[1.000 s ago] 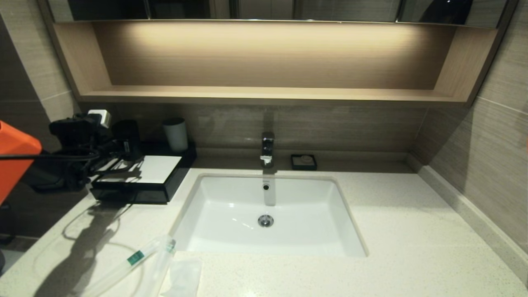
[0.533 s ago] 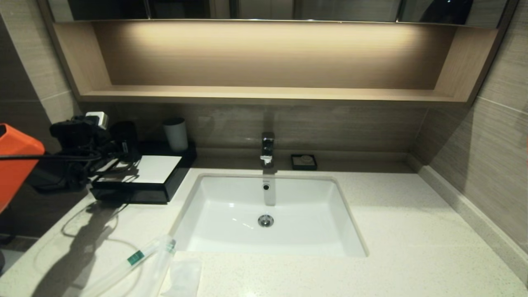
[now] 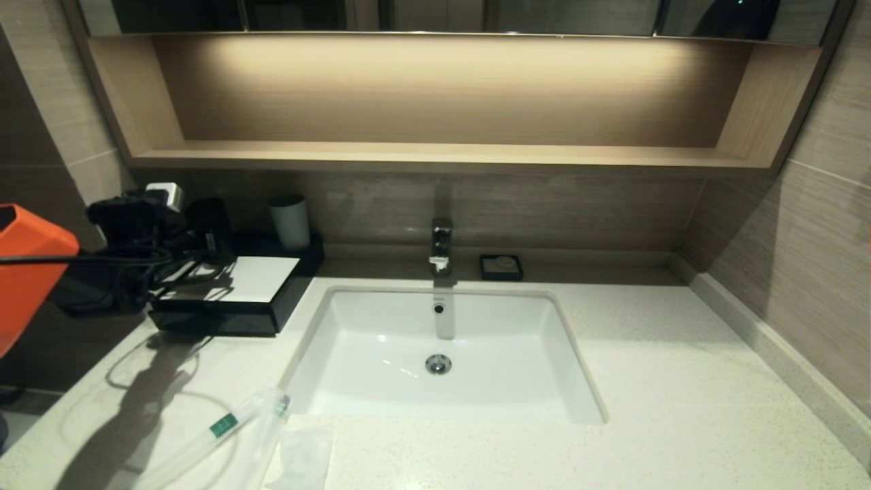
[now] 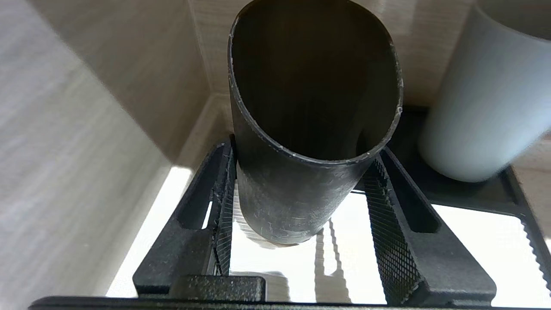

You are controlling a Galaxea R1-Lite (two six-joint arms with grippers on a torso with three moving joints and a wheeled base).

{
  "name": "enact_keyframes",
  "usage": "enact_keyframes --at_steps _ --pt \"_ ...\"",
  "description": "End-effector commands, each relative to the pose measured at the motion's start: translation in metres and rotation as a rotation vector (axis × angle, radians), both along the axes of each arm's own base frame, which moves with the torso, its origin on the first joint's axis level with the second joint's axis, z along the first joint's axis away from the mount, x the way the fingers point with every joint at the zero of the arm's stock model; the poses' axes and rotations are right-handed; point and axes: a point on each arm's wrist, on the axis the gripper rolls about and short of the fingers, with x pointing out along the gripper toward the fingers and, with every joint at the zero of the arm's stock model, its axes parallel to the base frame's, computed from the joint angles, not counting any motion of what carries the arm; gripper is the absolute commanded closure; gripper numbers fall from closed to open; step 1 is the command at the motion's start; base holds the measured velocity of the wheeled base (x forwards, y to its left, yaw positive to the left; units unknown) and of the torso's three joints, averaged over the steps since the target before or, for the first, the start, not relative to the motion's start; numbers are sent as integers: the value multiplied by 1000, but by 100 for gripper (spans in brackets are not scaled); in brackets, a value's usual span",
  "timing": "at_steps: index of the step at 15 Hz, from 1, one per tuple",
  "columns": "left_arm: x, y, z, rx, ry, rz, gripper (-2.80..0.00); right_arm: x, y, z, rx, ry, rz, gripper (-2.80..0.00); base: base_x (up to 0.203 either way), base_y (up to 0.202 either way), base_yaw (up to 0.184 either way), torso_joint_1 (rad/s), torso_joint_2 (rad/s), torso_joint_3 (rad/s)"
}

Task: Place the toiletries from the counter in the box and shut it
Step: Place the cup on the storage box

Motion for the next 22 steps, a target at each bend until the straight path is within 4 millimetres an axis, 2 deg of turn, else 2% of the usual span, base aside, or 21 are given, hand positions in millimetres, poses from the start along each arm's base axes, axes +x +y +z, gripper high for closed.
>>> enact_keyframes --at_steps 1,4,8,9,14,22 --pt "-1 -9 5 2 -12 -16 0 0 0 0 0 3 0 0 0 0 0 0 0 0" --pt "0 -30 3 -5 -2 -49 0 0 0 0 0 3 0 0 0 0 0 0 0 0" --pt "4 -39 1 -1 -5 -39 0 0 0 0 0 2 1 0 0 0 0 0 0 0" --pt "5 -40 0 0 -3 -35 -280 0 0 0 0 3 0 0 0 0 0 0 0 0" --pt "4 -33 0 4 -8 -17 -280 0 0 0 0 2 1 0 0 0 0 0 0 0" --pt "4 -14 12 25 -47 20 -280 0 0 0 0 3 0 0 0 0 0 0 0 0"
